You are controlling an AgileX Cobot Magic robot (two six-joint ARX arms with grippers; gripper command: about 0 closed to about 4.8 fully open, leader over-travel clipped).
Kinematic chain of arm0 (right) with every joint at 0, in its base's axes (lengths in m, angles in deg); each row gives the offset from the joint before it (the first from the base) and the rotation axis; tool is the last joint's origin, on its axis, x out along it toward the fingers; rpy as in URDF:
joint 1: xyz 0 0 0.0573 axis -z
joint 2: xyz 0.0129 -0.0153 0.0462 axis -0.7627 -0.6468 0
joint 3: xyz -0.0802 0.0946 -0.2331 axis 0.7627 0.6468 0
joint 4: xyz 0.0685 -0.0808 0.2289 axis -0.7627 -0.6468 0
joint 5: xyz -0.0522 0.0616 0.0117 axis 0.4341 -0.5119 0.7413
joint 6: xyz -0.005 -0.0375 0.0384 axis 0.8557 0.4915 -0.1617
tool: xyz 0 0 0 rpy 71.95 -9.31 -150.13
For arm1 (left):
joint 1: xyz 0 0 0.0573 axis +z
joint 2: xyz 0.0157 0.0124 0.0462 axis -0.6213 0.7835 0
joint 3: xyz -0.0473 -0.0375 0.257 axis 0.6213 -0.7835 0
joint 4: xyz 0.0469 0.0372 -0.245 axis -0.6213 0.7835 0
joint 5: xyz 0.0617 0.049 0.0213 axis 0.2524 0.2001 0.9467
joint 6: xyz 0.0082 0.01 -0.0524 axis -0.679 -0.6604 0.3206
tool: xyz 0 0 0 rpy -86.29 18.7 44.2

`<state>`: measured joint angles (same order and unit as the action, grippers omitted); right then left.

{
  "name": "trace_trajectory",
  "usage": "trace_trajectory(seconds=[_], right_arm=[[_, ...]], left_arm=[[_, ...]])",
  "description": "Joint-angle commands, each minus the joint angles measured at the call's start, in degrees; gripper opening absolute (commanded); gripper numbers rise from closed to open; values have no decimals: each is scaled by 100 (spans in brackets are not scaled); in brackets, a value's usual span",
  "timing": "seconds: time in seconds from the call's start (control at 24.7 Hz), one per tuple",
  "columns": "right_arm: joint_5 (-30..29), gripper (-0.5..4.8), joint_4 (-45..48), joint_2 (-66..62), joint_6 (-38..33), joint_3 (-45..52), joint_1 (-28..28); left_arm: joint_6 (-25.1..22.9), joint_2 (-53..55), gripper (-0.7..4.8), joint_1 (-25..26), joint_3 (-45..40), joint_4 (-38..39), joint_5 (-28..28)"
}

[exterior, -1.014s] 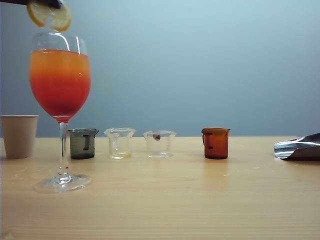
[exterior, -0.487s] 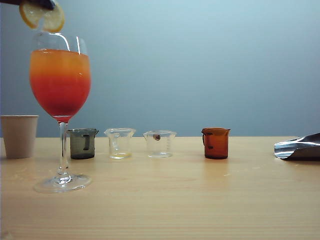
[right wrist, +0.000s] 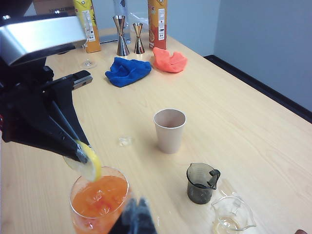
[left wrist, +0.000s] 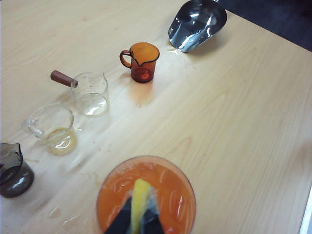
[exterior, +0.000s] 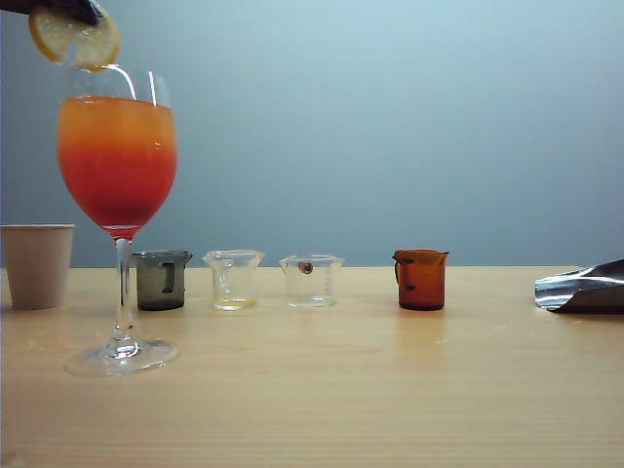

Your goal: Pick up the lemon slice from the paper cup on the left and carefully insert it into the rim of the goblet.

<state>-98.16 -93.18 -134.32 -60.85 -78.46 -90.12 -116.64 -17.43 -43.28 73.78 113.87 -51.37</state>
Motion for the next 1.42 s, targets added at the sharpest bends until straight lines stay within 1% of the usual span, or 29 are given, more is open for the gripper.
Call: trace_trajectory(seconds=[0.04,0.16,1.26,1.42], right_arm=[[-9,-5,98,15,17,-20,-2],[-9,-5,98,15,20,-20,-2],[-9,-5,98,15,17,-20,-2],[-9,-5,98,15,17,-17,-2]], left_arm=[[-26,-20,-6,-2,-184,-7,-24],[-160,-20,-6,-2,-297,-42,-33],[-157,-22,-6,-2,-308,-116,-15],[-155,-22,-6,-9,-308,-116,107]])
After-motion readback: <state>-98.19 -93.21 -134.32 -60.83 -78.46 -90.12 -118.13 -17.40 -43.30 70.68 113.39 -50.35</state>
